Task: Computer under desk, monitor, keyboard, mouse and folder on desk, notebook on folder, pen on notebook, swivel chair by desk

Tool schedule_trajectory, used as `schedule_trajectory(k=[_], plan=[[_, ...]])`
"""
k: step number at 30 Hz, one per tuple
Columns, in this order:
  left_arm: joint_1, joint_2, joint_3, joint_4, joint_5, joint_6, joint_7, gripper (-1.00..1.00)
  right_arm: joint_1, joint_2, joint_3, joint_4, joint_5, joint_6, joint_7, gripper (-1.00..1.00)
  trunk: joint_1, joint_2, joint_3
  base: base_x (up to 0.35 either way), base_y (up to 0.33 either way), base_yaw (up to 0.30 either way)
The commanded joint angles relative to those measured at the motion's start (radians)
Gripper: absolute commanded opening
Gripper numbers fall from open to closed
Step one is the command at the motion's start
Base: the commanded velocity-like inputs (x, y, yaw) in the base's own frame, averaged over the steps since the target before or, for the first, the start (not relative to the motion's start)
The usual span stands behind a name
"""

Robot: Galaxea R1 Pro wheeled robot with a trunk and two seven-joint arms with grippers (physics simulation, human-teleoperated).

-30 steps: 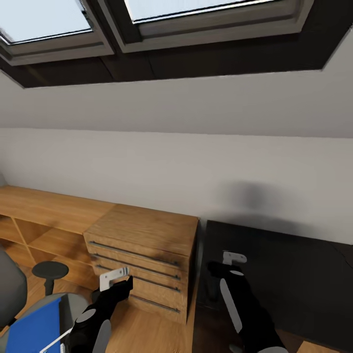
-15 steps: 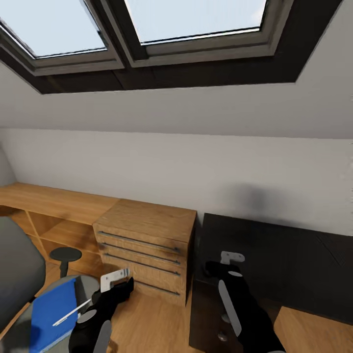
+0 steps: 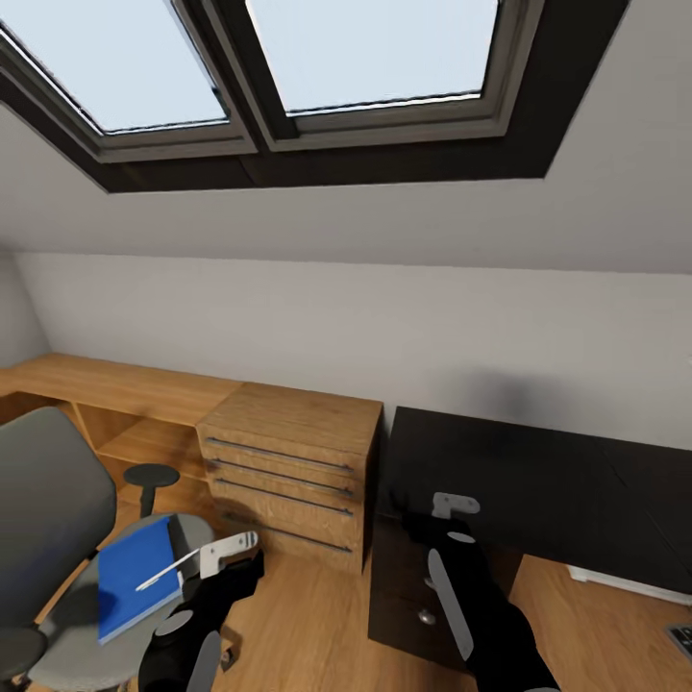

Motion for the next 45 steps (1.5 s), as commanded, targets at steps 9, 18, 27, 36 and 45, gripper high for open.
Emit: schedule_trajectory(k=[9, 18, 27, 36, 45], plan=[[-0.001, -0.002, -0.001, 0.025, 0.009, 0.003, 0.009, 1.00, -0.001, 0.000, 0.007, 0.023, -0.003, -0.003, -0.007, 1.00, -0.035, 0.062, 0.027, -0.024, 0.000, 0.000], [-0.001, -0.001, -0.003, 0.242, 0.007, -0.001, 0.008, 1.00, -0.001, -0.005, 0.024, 0.227, 0.002, -0.184, -0.008, 1.00, -0.069, 0.125, 0.055, -0.002, 0.000, 0.000], [-0.001, 0.004, -0.002, 0.674, 0.002, -0.265, 0.006, 1.00, -0.001, -0.032, 0.029, 0.858, 0.047, -0.818, -0.010, 1.00, -0.104, 0.188, 0.083, 0.000, 0.000, 0.000], [-0.001, 0.024, -0.006, 1.065, -0.087, -0.576, 0.004, 1.00, -0.001, -0.088, 0.027, 1.125, 0.094, -1.174, -0.004, 1.00, -0.138, 0.251, 0.111, 0.000, 0.000, 0.000], [-0.001, 0.021, -0.008, 1.206, -0.233, -0.681, 0.002, 1.00, -0.001, -0.094, 0.026, 1.159, 0.096, -1.210, -0.004, 1.00, -0.169, 0.307, 0.136, 0.000, 0.000, 0.000]])
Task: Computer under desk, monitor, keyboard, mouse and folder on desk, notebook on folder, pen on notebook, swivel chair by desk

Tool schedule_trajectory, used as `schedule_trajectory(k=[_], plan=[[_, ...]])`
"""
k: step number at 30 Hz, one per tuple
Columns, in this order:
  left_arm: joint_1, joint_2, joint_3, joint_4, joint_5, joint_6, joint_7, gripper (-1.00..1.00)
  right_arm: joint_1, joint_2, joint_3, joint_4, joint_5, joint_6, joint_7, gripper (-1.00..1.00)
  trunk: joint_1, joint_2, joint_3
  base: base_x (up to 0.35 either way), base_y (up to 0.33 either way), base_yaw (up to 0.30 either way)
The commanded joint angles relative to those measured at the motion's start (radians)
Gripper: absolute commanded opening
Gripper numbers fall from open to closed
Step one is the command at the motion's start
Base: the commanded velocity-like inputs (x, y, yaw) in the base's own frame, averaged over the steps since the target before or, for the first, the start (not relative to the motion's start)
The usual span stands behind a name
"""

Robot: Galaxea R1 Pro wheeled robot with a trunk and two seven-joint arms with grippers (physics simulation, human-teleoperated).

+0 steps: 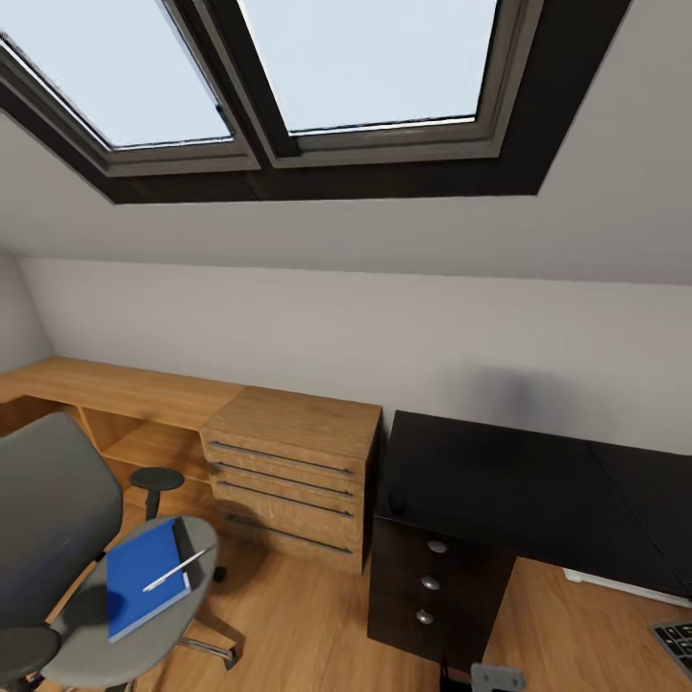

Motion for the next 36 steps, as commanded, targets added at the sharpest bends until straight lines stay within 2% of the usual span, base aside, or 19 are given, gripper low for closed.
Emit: schedule_trajectory(k=[1, 24, 28, 30, 36], plan=[[-0.001, 0.000, -0.003, 0.002, -0.009, -0.002, 0.007, 1.00, -0.001, 0.001, 0.007, 0.003, 0.001, -0.002, -0.008, 1.00, 0.001, -0.002, -0.002, 0.000, 0.000, 0.000], [-0.001, 0.000, 0.004, 0.011, -0.009, -0.011, 0.006, 1.00, -0.001, 0.008, 0.007, 0.010, -0.003, -0.001, -0.009, 1.00, 0.001, -0.002, -0.012, 0.000, 0.000, -0.243], [-0.001, 0.001, 0.004, 0.011, -0.009, -0.038, 0.006, 1.00, -0.001, 0.008, 0.007, 0.010, -0.003, -0.001, -0.009, 1.00, 0.001, -0.002, -0.016, 0.000, 0.000, -0.226], [-0.001, 0.000, 0.002, 0.037, -0.010, -0.093, 0.007, 1.00, -0.001, 0.008, 0.007, 0.010, -0.003, 0.000, -0.011, 1.00, 0.001, -0.002, -0.018, 0.000, 0.000, -0.196], [-0.001, 0.000, 0.000, 0.066, -0.010, -0.111, 0.007, 1.00, -0.001, 0.008, 0.008, 0.010, -0.003, 0.000, -0.011, 1.00, 0.001, -0.002, -0.026, 0.000, 0.000, -0.162]])
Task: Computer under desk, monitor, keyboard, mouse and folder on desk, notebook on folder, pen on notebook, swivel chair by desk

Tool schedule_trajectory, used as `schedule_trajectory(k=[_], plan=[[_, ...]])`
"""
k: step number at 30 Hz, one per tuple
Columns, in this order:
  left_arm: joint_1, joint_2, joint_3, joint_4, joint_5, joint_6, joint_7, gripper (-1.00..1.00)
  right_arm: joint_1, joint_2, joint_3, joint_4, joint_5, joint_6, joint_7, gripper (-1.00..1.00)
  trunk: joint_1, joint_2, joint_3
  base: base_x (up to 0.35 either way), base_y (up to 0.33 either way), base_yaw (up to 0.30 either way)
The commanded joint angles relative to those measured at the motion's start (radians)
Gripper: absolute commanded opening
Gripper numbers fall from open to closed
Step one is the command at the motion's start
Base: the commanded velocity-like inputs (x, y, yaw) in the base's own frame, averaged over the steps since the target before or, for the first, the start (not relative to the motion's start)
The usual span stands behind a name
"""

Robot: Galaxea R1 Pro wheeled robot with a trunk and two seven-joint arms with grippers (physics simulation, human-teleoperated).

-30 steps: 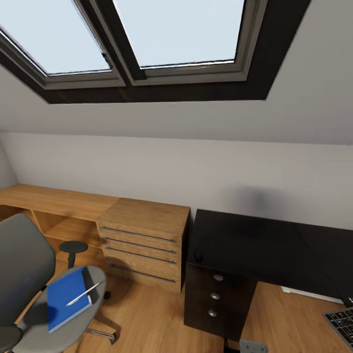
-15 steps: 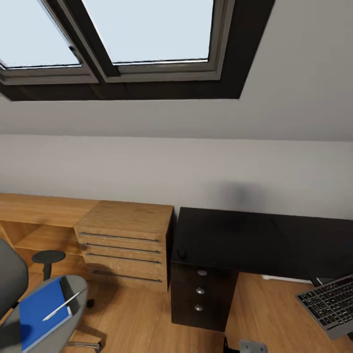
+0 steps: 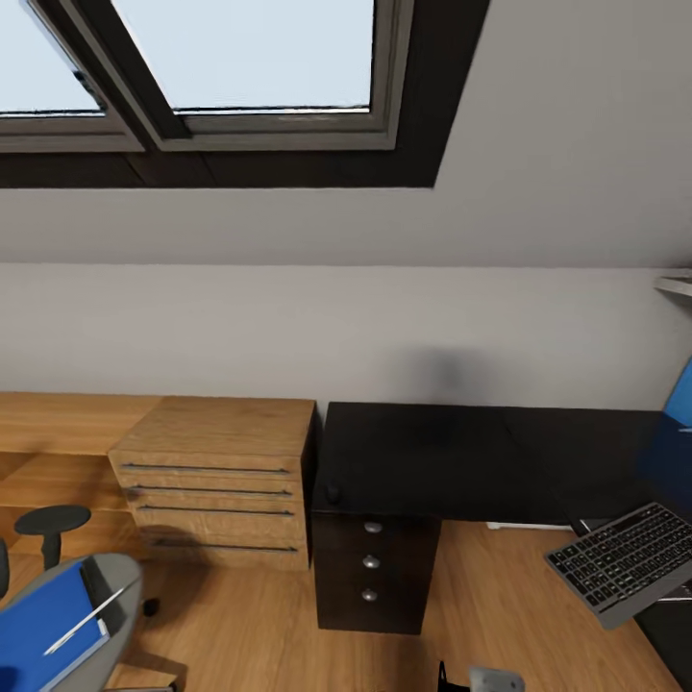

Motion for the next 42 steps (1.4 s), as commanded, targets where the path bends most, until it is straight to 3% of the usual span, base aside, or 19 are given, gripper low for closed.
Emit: schedule_trajectory(k=[1, 18, 42], plan=[[-0.001, 0.000, -0.003, 0.002, -0.008, -0.002, 0.008, 1.00, -0.001, 0.000, 0.007, 0.002, 0.000, -0.002, -0.008, 1.00, 0.001, -0.002, -0.003, 0.000, 0.000, -0.152], [-0.001, 0.000, -0.002, 0.008, -0.007, -0.006, 0.008, 1.00, -0.001, 0.000, 0.006, 0.002, 0.001, -0.002, -0.006, 1.00, 0.001, -0.002, -0.026, 0.000, 0.000, -0.144], [-0.001, 0.001, -0.002, 0.007, -0.006, -0.006, 0.008, 1.00, 0.004, 0.000, 0.012, 0.001, 0.008, -0.002, -0.002, 1.00, 0.001, -0.002, -0.027, 0.000, 0.001, -0.009]])
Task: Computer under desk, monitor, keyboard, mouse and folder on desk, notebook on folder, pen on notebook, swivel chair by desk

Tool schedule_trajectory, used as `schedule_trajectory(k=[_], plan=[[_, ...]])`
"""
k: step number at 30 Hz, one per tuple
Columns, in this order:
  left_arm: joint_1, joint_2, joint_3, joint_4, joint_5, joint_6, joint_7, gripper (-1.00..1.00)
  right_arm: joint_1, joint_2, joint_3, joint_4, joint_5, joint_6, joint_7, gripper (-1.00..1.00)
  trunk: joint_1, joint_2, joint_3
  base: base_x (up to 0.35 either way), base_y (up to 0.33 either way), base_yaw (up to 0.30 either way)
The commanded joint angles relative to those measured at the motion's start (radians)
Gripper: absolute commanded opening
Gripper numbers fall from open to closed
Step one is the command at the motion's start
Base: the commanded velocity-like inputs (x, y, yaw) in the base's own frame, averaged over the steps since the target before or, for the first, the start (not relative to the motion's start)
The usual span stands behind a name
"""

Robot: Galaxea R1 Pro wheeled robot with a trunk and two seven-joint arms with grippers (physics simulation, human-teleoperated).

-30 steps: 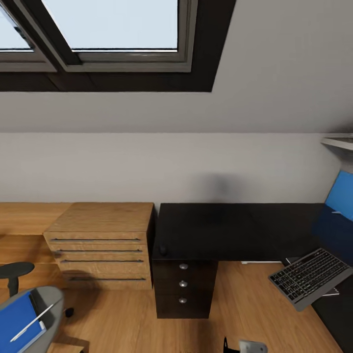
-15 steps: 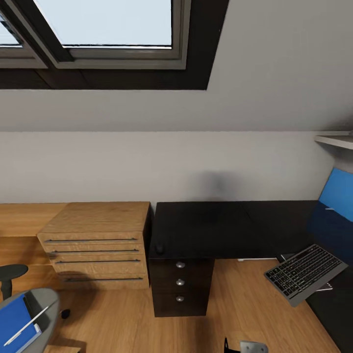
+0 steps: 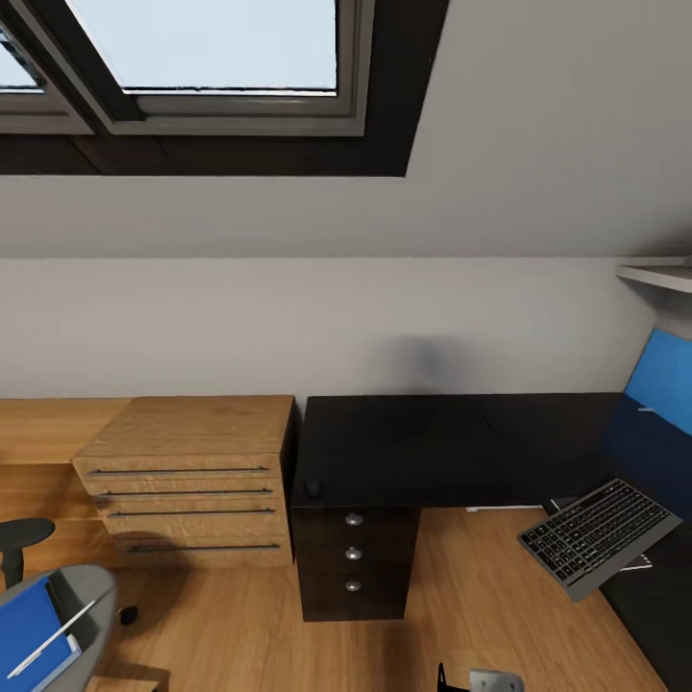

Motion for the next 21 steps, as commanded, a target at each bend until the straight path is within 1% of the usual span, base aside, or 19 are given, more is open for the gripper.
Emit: schedule_trajectory(k=[1, 5, 9, 13, 21], plan=[[-0.001, 0.000, -0.003, 0.001, -0.008, -0.001, 0.008, 1.00, -0.001, 0.000, 0.007, 0.002, 0.001, -0.002, -0.008, 1.00, 0.001, -0.002, -0.002, 0.000, 0.045, -0.020], [-0.001, 0.000, -0.003, 0.001, -0.008, -0.001, 0.008, 1.00, 0.000, -0.001, 0.008, 0.002, 0.001, -0.004, -0.003, 1.00, 0.001, -0.002, 0.001, 0.000, 0.189, -0.117], [-0.001, 0.000, -0.003, 0.001, -0.008, -0.001, 0.008, 1.00, 0.001, -0.004, 0.007, 0.002, 0.001, -0.005, 0.034, 1.00, 0.001, -0.002, 0.005, 0.000, 0.280, -0.174], [-0.001, 0.000, -0.003, 0.001, -0.008, -0.001, 0.008, 1.00, 0.001, -0.006, 0.006, 0.002, 0.001, -0.005, 0.056, 1.00, 0.001, -0.002, 0.010, 0.026, 0.271, -0.185], [-0.001, 0.000, -0.003, 0.002, -0.007, -0.001, 0.008, 1.00, 0.001, -0.008, 0.006, 0.002, 0.001, -0.005, 0.064, 1.00, 0.001, -0.002, 0.019, 0.016, 0.050, -0.188]])
